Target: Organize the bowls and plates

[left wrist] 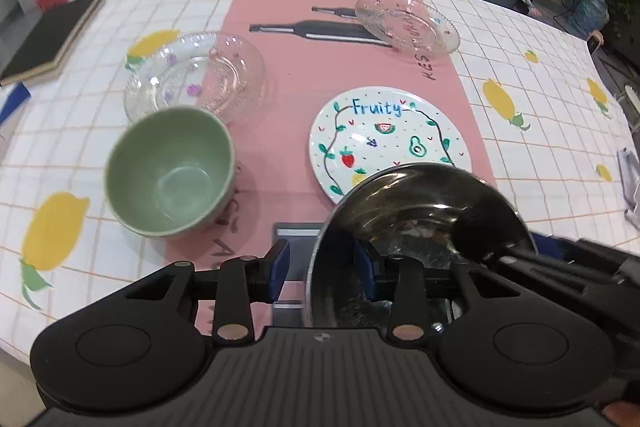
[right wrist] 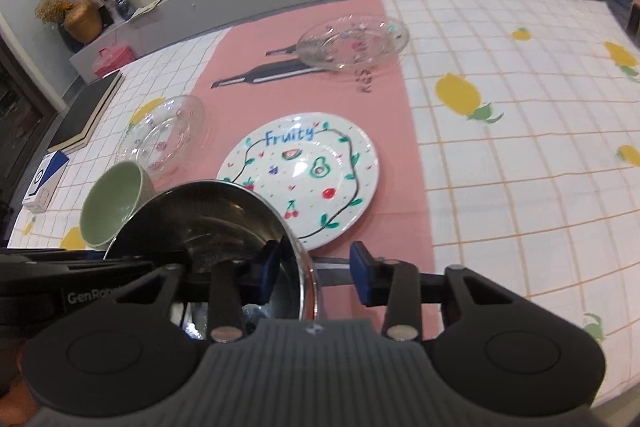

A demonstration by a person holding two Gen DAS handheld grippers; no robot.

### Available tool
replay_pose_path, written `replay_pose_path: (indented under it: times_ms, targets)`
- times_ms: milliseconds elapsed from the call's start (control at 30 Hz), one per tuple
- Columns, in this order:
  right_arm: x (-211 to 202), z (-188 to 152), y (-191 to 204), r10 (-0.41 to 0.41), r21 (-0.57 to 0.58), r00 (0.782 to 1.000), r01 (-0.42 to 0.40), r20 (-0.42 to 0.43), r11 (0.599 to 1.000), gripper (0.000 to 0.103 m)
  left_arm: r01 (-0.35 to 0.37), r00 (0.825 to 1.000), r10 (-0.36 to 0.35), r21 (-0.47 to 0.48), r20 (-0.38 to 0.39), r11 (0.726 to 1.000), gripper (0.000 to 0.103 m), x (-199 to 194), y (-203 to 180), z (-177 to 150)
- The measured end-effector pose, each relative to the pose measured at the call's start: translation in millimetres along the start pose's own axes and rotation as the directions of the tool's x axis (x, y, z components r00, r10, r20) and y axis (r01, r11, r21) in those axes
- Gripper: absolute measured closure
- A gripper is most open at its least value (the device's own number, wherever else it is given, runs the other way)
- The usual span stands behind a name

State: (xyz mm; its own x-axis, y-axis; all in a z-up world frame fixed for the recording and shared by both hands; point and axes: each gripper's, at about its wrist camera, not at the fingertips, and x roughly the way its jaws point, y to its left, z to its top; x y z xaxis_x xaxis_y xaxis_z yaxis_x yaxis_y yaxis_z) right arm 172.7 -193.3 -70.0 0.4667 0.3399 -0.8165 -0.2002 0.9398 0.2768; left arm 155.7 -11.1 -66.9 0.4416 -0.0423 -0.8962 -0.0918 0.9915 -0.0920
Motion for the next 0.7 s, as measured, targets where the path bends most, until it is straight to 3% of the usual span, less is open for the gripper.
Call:
replay_pose_path:
  times_ms: [333,500,567,700]
  targets:
    - [-1,-1,-5,0.014,0.035,1.0,-0.014,0.003,0.999,0.063,-0.017,1.0,0.016,0.043,0.022,0.999,0.053,0,-5,-2]
    - [-14,0,-11,-0.008,0.066,0.998,0.005,0.055,0.998,0.05,-0.055,0.996,0.05,0.073,0.071,0.996,0.044,-7,-9,-4]
    - [-20,1,-9,-0.023,0.058,0.997,0.019,0.079,0.998,0.034,-0.048,0.993,0.04,0.077,0.107,0.996,0.041,-14,-8,-6]
    - [-28,1,-3,-0.048,0.024,0.992,0.046,0.113,0.999,0.028,-0.061,0.984,0.046,0.082,0.172,0.995,0.036,-26,-10,-8]
